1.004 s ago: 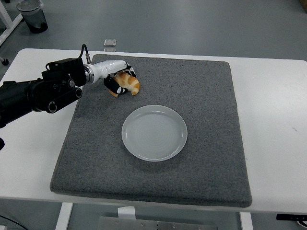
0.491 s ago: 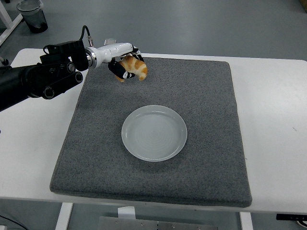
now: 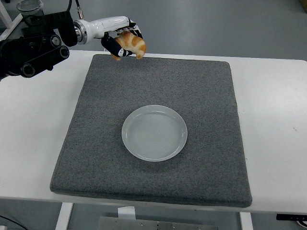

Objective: Place the bread on the plate

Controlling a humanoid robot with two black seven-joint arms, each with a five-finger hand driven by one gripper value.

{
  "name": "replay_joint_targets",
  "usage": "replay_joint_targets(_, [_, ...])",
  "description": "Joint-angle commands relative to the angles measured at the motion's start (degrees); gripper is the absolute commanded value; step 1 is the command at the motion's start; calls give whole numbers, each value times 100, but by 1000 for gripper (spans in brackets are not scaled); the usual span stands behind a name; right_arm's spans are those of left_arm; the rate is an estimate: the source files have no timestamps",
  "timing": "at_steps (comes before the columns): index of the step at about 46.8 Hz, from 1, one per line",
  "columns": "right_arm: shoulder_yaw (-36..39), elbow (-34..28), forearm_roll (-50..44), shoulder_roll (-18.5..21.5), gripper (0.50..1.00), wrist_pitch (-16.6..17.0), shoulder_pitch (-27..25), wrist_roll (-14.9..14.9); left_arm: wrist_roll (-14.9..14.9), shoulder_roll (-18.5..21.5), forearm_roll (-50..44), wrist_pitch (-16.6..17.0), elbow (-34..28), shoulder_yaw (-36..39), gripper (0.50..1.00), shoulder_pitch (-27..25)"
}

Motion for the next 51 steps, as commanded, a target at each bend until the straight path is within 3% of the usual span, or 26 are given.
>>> replay_joint_targets(1, [0,0,0,0,930,0,0,-6,0,107,-58,-47,-162,0,500,-99])
replay_joint_targets(20, [0,0,0,0,930,0,0,2,-18,371,-67,-222,-917,-8,500,-363])
replay_joint_targets(51, [0,0,0,0,932,0,0,3,-114,476,21,-275,-2825,-132,500,-451])
